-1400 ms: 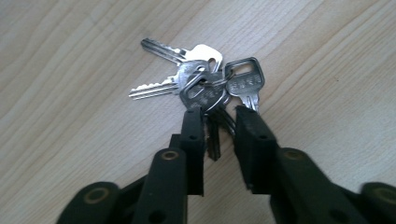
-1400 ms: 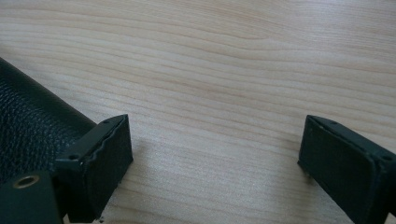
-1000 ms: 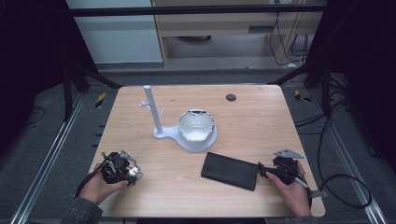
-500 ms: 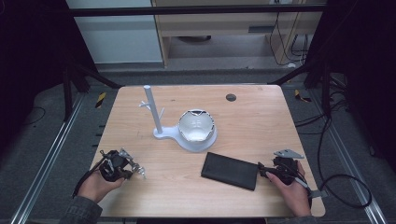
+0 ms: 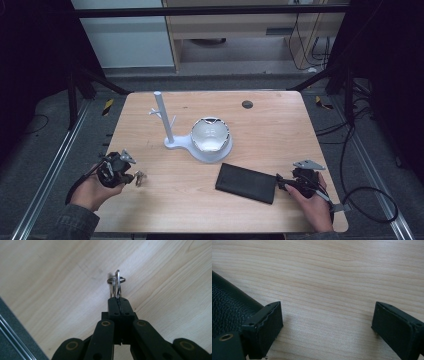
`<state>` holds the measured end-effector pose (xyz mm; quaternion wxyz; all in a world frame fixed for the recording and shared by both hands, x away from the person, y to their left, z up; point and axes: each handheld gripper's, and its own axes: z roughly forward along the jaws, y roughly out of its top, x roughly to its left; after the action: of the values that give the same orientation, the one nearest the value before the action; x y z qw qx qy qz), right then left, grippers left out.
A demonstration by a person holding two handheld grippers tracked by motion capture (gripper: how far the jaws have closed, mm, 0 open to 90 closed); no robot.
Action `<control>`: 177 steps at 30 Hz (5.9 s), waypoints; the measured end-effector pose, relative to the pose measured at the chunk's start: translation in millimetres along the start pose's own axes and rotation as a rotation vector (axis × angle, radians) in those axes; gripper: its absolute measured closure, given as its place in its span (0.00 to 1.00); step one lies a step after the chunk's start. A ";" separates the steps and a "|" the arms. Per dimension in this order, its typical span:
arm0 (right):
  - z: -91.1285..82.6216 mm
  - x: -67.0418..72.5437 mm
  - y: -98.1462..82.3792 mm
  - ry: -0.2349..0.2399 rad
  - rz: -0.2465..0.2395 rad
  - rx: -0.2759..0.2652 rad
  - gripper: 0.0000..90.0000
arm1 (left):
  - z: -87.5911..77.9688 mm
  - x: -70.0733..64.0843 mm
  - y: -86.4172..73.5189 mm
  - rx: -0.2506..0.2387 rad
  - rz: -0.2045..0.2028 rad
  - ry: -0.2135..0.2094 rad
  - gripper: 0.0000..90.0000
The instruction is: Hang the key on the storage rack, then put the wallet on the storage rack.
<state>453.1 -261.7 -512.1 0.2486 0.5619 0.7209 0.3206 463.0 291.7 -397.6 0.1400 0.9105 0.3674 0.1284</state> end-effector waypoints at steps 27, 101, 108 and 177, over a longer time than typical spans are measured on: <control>0.3 -0.5 -0.1 -0.001 -0.002 0.003 0.10 | -84.9 29.0 96.0 -0.062 0.063 0.055 1.00; -3.1 1.6 -3.4 -0.004 0.006 0.007 0.08 | -90.8 31.5 123.0 -0.213 0.062 0.174 0.66; -3.1 1.3 -3.5 -0.003 0.001 0.005 0.08 | -75.6 1.7 91.6 -0.291 0.082 0.155 0.38; -53.6 40.3 3.9 0.133 -0.171 -0.198 0.52 | 104.8 -155.9 94.2 -0.337 0.245 -0.191 0.99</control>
<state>407.3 -231.8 -473.2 0.2811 0.4486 0.7459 0.4041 449.3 99.8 -482.4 0.3075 0.9200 0.2126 0.1174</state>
